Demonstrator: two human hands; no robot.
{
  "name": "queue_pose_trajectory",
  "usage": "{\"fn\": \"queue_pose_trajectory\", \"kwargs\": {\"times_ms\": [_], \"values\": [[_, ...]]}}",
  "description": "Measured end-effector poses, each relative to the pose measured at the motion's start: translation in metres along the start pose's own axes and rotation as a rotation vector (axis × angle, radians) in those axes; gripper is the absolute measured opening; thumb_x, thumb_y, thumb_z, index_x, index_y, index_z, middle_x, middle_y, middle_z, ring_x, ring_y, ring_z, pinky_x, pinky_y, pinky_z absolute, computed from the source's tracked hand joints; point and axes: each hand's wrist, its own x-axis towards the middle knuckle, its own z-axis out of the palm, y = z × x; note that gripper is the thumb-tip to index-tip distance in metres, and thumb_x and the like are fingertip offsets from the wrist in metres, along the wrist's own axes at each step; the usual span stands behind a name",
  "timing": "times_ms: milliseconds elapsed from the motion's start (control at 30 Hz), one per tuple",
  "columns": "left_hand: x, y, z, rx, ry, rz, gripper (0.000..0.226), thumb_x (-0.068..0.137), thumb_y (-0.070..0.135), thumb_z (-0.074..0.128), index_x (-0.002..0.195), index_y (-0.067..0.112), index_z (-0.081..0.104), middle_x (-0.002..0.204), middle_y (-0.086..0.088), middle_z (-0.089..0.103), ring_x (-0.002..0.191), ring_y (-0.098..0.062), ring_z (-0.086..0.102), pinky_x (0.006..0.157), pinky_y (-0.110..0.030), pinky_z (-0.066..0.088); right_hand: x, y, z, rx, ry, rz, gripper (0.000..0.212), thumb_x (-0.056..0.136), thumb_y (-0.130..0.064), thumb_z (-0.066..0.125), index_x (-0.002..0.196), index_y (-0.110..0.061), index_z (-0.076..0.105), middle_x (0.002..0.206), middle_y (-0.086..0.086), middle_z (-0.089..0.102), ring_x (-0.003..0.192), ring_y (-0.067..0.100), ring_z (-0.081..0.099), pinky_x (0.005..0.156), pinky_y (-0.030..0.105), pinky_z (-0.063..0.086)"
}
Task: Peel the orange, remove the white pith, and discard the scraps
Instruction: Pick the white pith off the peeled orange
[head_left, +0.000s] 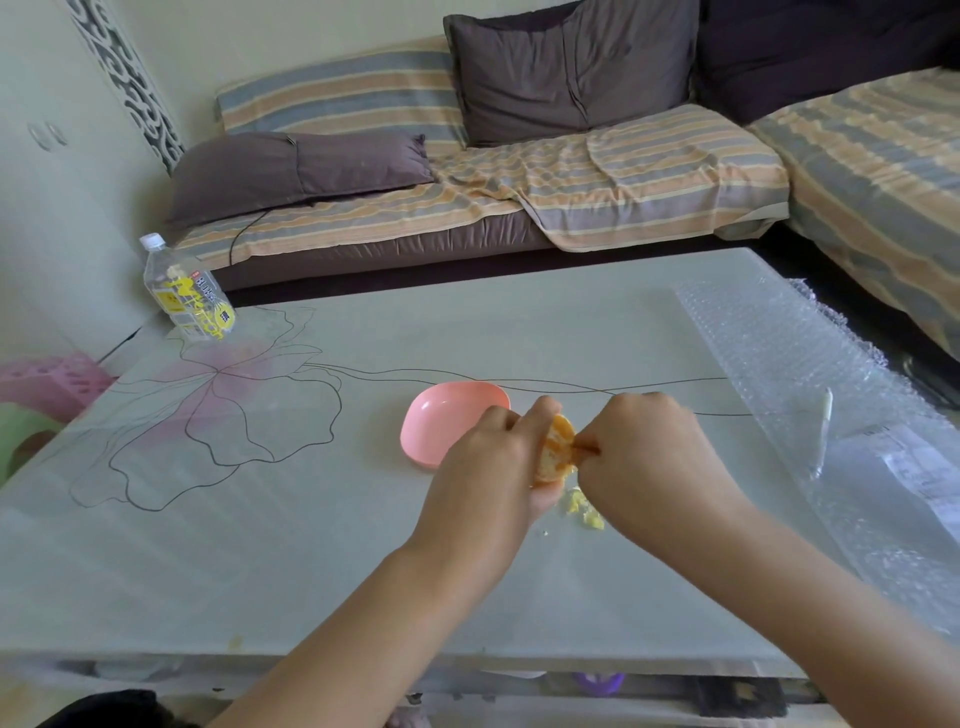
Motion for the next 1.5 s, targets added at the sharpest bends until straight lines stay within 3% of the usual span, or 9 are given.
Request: {"fn": "queue_pose_trajectory", "kwargs": {"times_ms": [167,367,500,633,833,967,1100,1267,1500], "values": [[0.0,-0.001,0.004,0.082,0.026,0.023,0.048,0.085,0.022,0.064,0.129,0.028,0.045,0.102,0.001,0.053,0.088,-0.016,0.055,0.063,-0.02,0.034,0.008,0.009,0.004,0.328,-0.102,0.186,0.018,0.077,-0.01,0.058,0.069,0.001,0.069,0.051,0.007,0.045,0.043,0.017,0.032,0.035,0.015,0.024],[0.002,-0.006,0.006,0.072,0.043,0.019,0.056,0.088,0.022,0.061,0.138,0.028,0.038,0.112,-0.001,0.054,0.096,-0.018,0.057,0.071,-0.022,0.041,0.016,0.019,-0.009,0.635,-0.273,0.285,0.017,0.067,-0.011,0.07,0.078,0.002,0.073,0.062,0.011,0.065,0.061,0.02,0.049,0.066,0.029,0.043],[0.0,-0.008,0.008,0.013,-0.06,-0.037,0.047,0.085,0.022,0.062,0.129,0.024,0.047,0.105,-0.006,0.058,0.093,-0.024,0.058,0.075,-0.03,0.048,0.018,0.032,-0.027,0.91,-0.209,0.237,0.005,0.074,-0.004,0.071,0.073,-0.002,0.075,0.069,0.017,0.069,0.059,0.02,0.06,0.067,0.023,0.055],[-0.004,-0.017,0.008,-0.605,-0.137,-0.215,0.033,0.073,0.008,0.076,0.1,0.023,0.064,0.088,-0.003,0.067,0.075,-0.013,0.062,0.073,-0.026,0.056,0.023,0.047,-0.017,0.61,-0.081,0.164,0.015,0.085,-0.012,0.064,0.08,-0.019,0.076,0.071,0.0,0.072,0.065,0.013,0.066,0.069,0.022,0.053],[-0.009,-0.028,-0.005,-1.239,-0.243,-0.485,0.052,0.069,-0.007,0.073,0.115,0.015,0.064,0.097,-0.002,0.071,0.091,-0.013,0.068,0.082,-0.027,0.057,0.027,0.05,0.003,0.206,-0.077,-0.001,0.017,0.085,-0.013,0.065,0.09,-0.025,0.076,0.068,-0.024,0.054,0.067,-0.004,0.053,0.057,0.003,0.039],[-0.016,-0.033,-0.01,-1.518,-0.281,-0.538,0.06,0.063,-0.008,0.068,0.12,0.008,0.06,0.094,-0.006,0.072,0.088,-0.019,0.07,0.081,-0.032,0.058,0.028,0.047,0.011,0.118,-0.06,0.023,0.02,0.081,-0.011,0.066,0.091,-0.026,0.075,0.087,-0.014,0.07,0.084,0.006,0.064,0.071,0.014,0.047],[-0.02,-0.04,-0.015,-1.609,-0.206,-0.573,0.056,0.064,-0.013,0.073,0.116,0.005,0.063,0.105,-0.012,0.069,0.091,-0.025,0.069,0.074,-0.03,0.059,0.027,0.045,0.018,0.014,-0.113,-0.035,0.033,0.088,-0.009,0.053,0.101,-0.033,0.072,0.101,-0.017,0.068,0.094,0.007,0.062,0.08,0.02,0.049],[-0.026,-0.049,-0.02,-1.533,-0.103,-0.548,0.049,0.065,0.001,0.071,0.113,0.003,0.064,0.105,-0.011,0.071,0.094,-0.022,0.069,0.076,-0.028,0.058,0.034,0.042,0.019,0.056,-0.084,-0.055,0.011,0.077,-0.023,0.071,0.071,-0.032,0.07,0.072,-0.016,0.061,0.073,0.005,0.058,0.055,0.014,0.039],[-0.03,-0.056,-0.022,-1.275,-0.047,-0.496,0.041,0.061,0.018,0.08,0.101,0.011,0.071,0.096,-0.003,0.072,0.086,-0.014,0.068,0.072,-0.024,0.055,0.04,0.037,0.024,0.142,-0.049,-0.115,0.044,0.078,0.006,0.051,0.079,-0.036,0.064,0.078,-0.014,0.067,0.061,-0.009,0.053,0.059,0.002,0.038]]}}
